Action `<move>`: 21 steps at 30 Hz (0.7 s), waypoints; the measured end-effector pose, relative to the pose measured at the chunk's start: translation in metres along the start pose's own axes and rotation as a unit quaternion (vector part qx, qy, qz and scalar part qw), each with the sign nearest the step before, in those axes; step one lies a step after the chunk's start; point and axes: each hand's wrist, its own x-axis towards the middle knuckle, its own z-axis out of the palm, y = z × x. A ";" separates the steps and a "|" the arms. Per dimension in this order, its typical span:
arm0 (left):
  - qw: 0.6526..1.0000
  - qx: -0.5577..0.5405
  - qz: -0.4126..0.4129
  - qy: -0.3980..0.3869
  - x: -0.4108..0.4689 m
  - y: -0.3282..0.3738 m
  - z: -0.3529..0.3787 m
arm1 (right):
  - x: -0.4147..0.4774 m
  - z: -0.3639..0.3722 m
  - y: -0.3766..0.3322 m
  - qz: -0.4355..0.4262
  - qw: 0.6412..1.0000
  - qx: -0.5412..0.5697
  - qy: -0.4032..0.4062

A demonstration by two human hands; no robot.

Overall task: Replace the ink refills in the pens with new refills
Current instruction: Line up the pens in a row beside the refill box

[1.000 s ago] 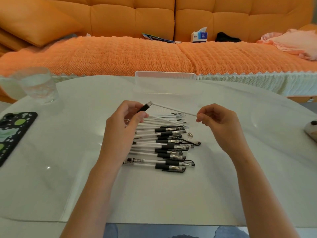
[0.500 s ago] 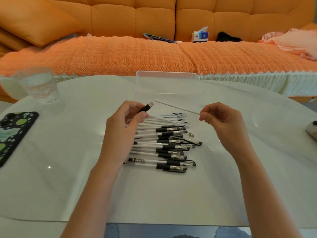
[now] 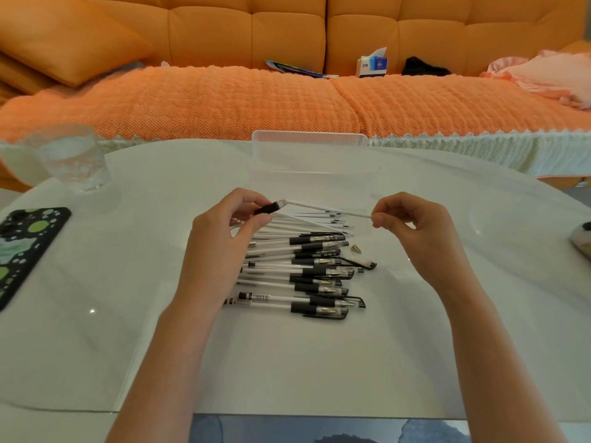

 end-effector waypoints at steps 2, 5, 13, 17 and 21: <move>0.999 0.041 0.017 -0.006 0.000 -0.002 -0.003 | -0.001 -0.001 0.000 0.001 1.000 -0.016 -0.002; 0.994 0.102 0.036 -0.024 -0.001 -0.004 -0.008 | -0.002 -0.002 -0.001 -0.003 0.999 -0.042 -0.004; 0.988 0.106 0.042 -0.105 -0.007 0.009 0.013 | -0.008 0.026 -0.024 -0.003 0.996 0.028 -0.087; 0.988 0.105 0.045 -0.107 -0.007 0.010 0.014 | -0.005 0.019 -0.021 0.017 0.990 0.116 -0.077; 0.986 0.109 0.050 -0.120 -0.008 0.009 0.013 | -0.005 0.017 -0.018 0.023 0.993 0.078 -0.084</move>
